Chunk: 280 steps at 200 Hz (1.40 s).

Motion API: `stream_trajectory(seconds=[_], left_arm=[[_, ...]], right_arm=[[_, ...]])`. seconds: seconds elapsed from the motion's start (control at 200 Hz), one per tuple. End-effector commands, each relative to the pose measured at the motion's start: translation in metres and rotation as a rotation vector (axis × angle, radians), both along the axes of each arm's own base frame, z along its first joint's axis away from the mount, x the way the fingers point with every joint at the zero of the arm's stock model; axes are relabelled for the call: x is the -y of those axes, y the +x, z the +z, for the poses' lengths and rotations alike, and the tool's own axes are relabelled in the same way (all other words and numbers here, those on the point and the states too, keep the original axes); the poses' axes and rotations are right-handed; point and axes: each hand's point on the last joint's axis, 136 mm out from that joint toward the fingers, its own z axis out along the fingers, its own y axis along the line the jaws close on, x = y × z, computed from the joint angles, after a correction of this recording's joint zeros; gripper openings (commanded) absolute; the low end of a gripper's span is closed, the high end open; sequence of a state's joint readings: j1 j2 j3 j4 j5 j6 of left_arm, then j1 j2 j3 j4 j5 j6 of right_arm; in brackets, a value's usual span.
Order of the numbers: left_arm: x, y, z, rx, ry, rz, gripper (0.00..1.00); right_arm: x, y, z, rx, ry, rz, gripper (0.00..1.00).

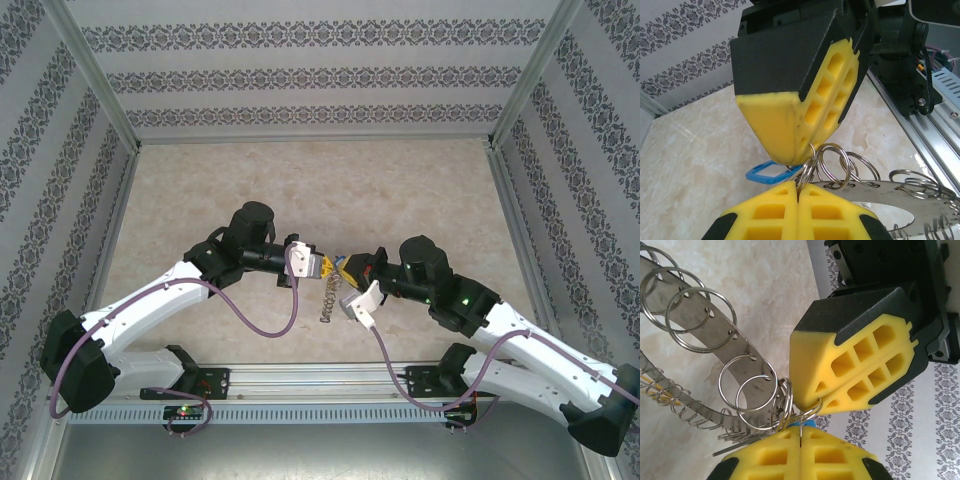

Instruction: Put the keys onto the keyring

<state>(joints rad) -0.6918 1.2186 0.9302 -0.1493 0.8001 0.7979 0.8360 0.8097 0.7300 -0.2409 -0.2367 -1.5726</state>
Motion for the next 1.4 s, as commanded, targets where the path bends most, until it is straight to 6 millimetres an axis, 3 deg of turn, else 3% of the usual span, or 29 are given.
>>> stream_trajectory(seconds=[0.0,0.175,0.405,0.65,0.839,0.909,1.099,1.179,1.394], left_arm=[[0.003,0.014,0.022,0.046,-0.046,0.034,0.00],[0.003,0.013,0.020,0.043,-0.034,0.030,0.00],[0.003,0.014,0.024,0.045,-0.043,0.030,0.00],[0.003,0.013,0.025,0.055,-0.041,0.024,0.00],[0.005,0.010,0.025,0.046,-0.057,0.012,0.00],[0.005,0.010,0.026,0.044,-0.068,0.011,0.00],[0.007,0.005,0.026,0.022,-0.100,-0.010,0.00],[0.008,0.005,0.026,0.014,-0.110,-0.015,0.00],[0.010,0.002,0.026,-0.001,-0.122,-0.030,0.00]], right_arm=[[-0.007,-0.010,0.024,-0.019,0.070,0.036,0.00],[-0.009,-0.012,0.034,-0.101,0.095,0.021,0.00],[-0.010,-0.018,0.027,-0.210,0.045,0.027,0.00],[-0.010,-0.019,0.014,-0.443,-0.065,-0.039,0.00],[-0.012,-0.011,0.005,-0.556,-0.077,-0.116,0.00],[-0.011,-0.008,0.005,-0.590,-0.064,-0.146,0.07],[-0.008,-0.003,0.003,-0.652,-0.043,-0.195,0.12],[-0.008,-0.002,0.005,-0.663,-0.029,-0.203,0.19],[-0.002,0.011,0.008,-0.664,0.013,-0.264,0.24]])
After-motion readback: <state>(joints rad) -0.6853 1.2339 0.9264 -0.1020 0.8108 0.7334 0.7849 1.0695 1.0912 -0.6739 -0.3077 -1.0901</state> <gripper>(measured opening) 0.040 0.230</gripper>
